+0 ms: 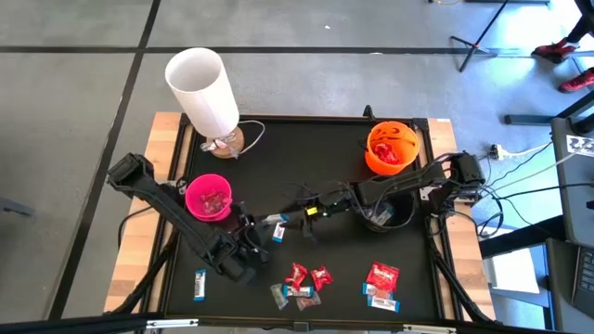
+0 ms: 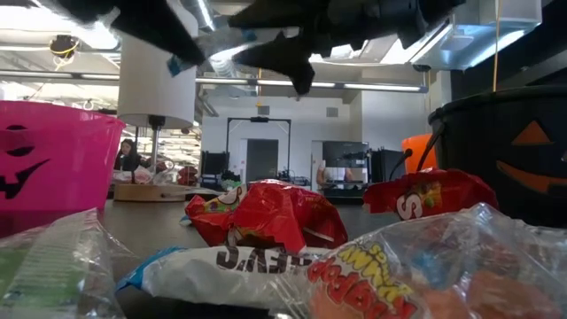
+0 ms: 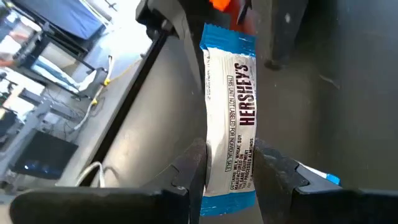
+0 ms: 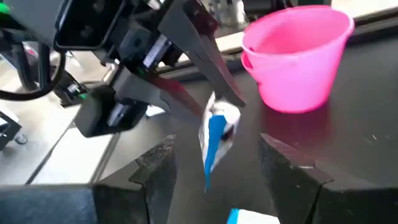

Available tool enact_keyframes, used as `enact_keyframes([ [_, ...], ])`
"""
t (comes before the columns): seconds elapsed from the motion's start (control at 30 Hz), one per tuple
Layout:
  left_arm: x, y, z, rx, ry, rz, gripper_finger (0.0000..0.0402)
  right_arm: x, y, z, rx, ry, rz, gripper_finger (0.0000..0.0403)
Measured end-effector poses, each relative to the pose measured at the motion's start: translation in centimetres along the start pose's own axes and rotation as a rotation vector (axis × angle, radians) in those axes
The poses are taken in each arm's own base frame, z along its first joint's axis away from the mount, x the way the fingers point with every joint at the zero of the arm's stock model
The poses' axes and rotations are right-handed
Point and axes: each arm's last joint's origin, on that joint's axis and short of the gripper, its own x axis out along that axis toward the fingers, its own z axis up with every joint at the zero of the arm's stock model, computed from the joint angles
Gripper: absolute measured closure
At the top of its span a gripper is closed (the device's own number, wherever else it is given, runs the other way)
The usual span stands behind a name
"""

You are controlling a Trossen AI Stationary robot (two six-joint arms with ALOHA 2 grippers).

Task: Sort candy
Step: Put the white chocolate into the black bucket

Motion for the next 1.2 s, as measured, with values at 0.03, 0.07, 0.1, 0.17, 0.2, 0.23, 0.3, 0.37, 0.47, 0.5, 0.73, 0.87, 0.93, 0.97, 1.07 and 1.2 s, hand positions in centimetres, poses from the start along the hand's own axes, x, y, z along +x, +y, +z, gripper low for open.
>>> enact_keyframes([
  [0.03,-0.1,0.0,0.3,0.0,-0.011,0.005,0.0301,0.0,0.1,0.1,-0.002,-0.011,0.007,0.0187],
  [0.07,-0.1,0.1,0.5,0.002,-0.021,0.007,0.0301,0.0,0.1,0.2,-0.003,-0.02,0.014,0.0187],
  [0.1,-0.2,0.1,0.8,0.002,-0.029,0.01,0.0301,0.0,0.2,0.3,-0.004,-0.03,0.017,0.0187],
  [0.17,-0.4,0.1,1.2,0.001,-0.045,0.016,0.0301,0.0,0.2,0.5,-0.003,-0.052,0.026,0.0187],
  [0.2,-0.4,0.1,1.5,-0.004,-0.055,0.016,0.0301,0.0,0.3,0.7,0.0,-0.066,0.031,0.0187],
  [0.23,-0.5,0.1,1.7,-0.003,-0.062,0.014,0.0301,-0.1,0.3,0.8,0.007,-0.075,0.034,0.0187],
  [0.3,-0.5,0.1,2.1,-0.005,-0.076,0.008,0.0301,-0.1,0.3,0.8,0.012,-0.076,0.034,0.0187],
  [0.37,-0.5,-0.1,2.3,-0.002,-0.091,0.002,0.0301,-0.1,0.3,0.8,0.013,-0.073,0.033,0.0187],
  [0.47,-0.4,-0.1,2.7,0.001,-0.105,-0.003,0.0301,-0.1,0.4,0.8,0.011,-0.08,0.038,0.0187],
  [0.5,-0.4,-0.2,2.8,-0.004,-0.109,-0.005,0.0301,-0.1,0.4,0.8,0.011,-0.079,0.038,0.0188],
  [0.73,-0.3,-0.2,2.9,-0.013,-0.112,-0.006,0.0301,-0.1,0.4,0.8,0.008,-0.076,0.039,0.0246],
  [0.87,-0.4,-0.2,2.9,-0.013,-0.112,-0.008,0.0301,0.0,0.5,0.7,-0.019,-0.065,0.06,0.0297],
  [0.93,-0.4,-0.2,2.8,-0.012,-0.11,-0.012,0.0301,-0.1,0.5,0.7,-0.028,-0.064,0.059,0.032],
  [0.97,-0.4,-0.2,2.8,-0.012,-0.108,-0.016,0.0301,-0.1,0.4,0.7,-0.035,-0.062,0.059,0.033],
  [1.07,-0.4,-0.2,2.8,-0.015,-0.105,-0.023,0.03,0.0,0.4,0.7,-0.04,-0.061,0.059,0.0353],
  [1.2,-0.4,-0.3,2.8,-0.012,-0.096,-0.043,0.028,0.0,0.4,0.6,-0.04,-0.058,0.059,0.0361],
])
